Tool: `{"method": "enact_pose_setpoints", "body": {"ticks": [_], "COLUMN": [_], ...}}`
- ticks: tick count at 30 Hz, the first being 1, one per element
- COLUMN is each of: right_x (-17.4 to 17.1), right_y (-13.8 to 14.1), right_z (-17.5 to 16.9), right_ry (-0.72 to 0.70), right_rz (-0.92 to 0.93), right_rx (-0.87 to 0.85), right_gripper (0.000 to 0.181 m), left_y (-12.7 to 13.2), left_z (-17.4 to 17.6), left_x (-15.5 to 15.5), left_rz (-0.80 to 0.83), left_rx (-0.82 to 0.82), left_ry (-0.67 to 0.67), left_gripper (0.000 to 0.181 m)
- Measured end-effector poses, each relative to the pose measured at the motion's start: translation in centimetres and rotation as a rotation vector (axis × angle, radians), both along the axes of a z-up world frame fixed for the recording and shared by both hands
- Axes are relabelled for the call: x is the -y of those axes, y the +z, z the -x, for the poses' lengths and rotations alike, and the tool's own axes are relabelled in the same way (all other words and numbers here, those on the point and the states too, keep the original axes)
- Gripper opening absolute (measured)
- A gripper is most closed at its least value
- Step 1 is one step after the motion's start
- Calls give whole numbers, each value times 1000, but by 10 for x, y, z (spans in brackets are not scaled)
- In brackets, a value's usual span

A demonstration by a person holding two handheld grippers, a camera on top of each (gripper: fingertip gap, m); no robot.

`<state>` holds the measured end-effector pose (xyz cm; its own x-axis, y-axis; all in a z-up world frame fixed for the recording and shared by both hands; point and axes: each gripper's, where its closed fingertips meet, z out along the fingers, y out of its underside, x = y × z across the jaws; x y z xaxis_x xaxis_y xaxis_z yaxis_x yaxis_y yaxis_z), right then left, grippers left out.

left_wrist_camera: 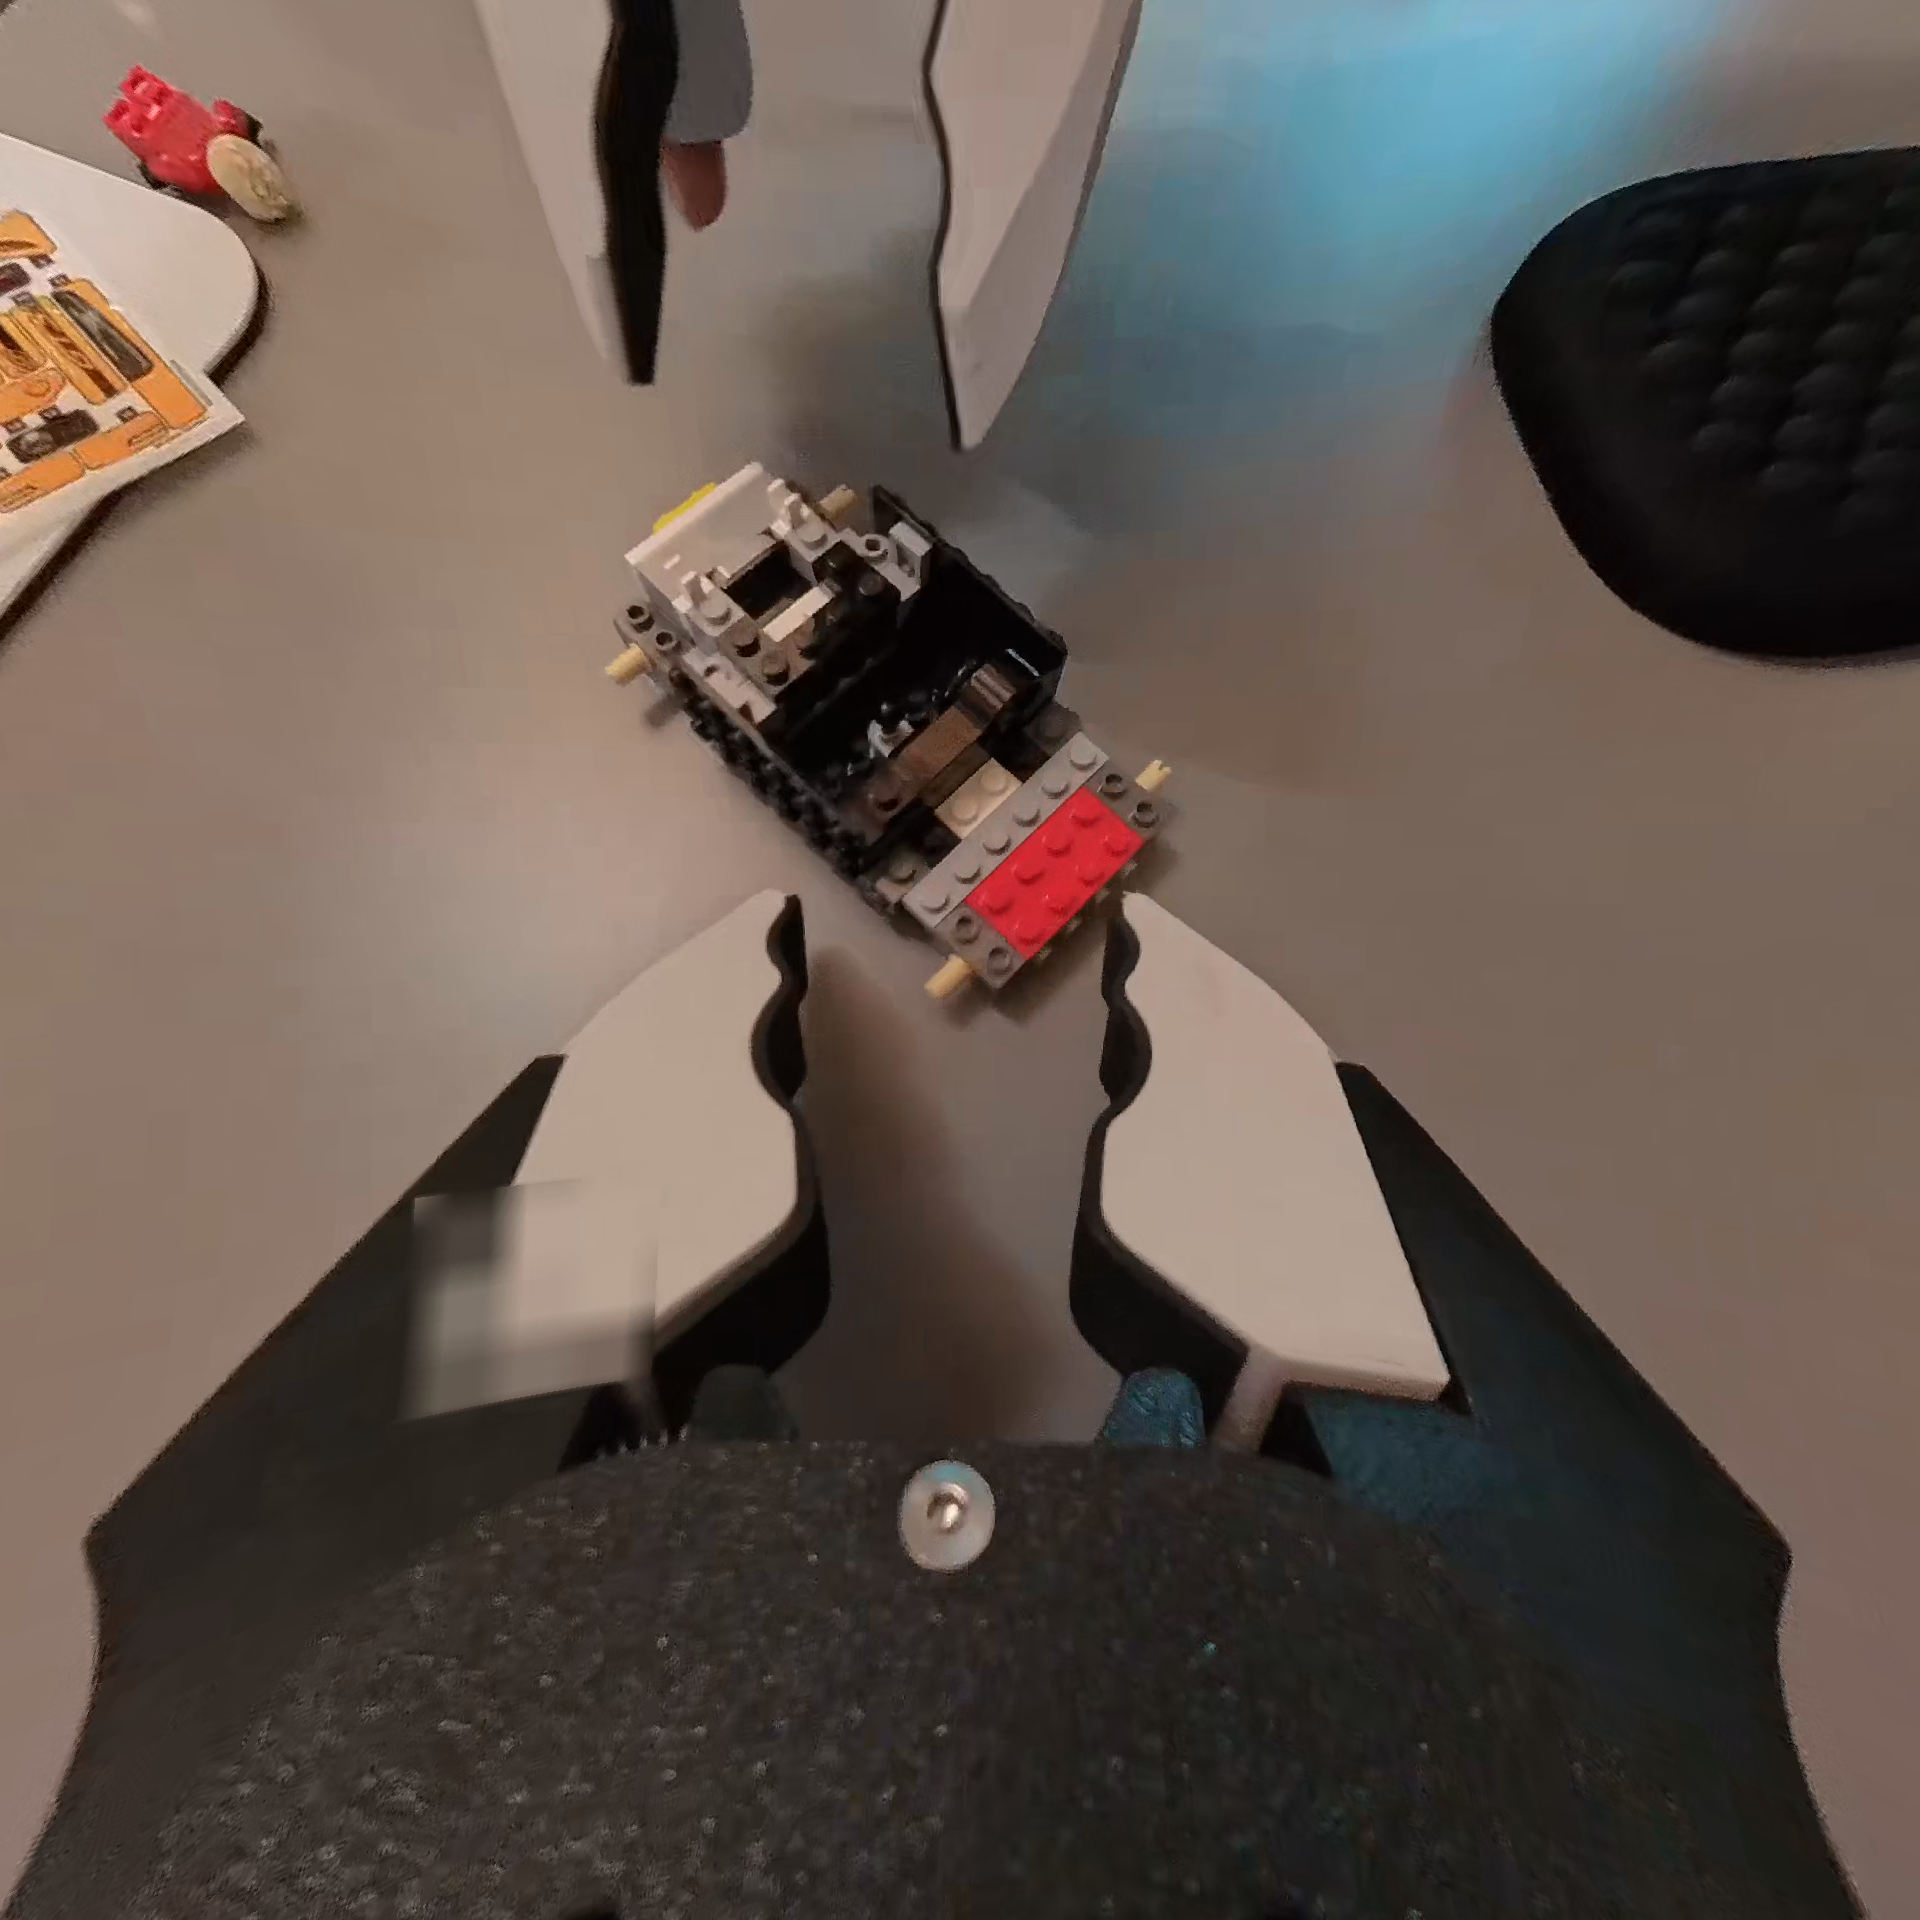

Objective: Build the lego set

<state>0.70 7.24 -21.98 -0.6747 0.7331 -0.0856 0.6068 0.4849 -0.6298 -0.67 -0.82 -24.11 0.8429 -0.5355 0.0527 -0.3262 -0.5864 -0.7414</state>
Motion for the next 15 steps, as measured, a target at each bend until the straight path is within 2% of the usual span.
{"method": "enact_pose_setpoints", "body": {"ticks": [4,7,8,9,11,15], "right_x": [10,10,9,10,8,32], "right_y": [-7,-8,-7,-6,-7,-6], "right_z": [3,4,2,-1,-6,-27], "right_ry": [31,-56,-96,-141,-249,-303], "right_rz": [-3,5,14,38,28,45], "right_rx": [-13,-47,-55,-59,-77,-95], "right_gripper": [55,48,37,31,30,29], "left_y": [-9,-10,-11,-11,-11,-10], "left_z": [-5,-3,-1,3,18,56], "left_x": [-6,-7,-7,-8,-10,-13], "left_rz": [-7,-16,-16,-19,-25,-31], "left_rx": [-97,-100,-85,-73,-73,-77], "left_ry": [20,-9,-20,-24,-12,84], "left_gripper": [53,48,47,46,41,42]}}
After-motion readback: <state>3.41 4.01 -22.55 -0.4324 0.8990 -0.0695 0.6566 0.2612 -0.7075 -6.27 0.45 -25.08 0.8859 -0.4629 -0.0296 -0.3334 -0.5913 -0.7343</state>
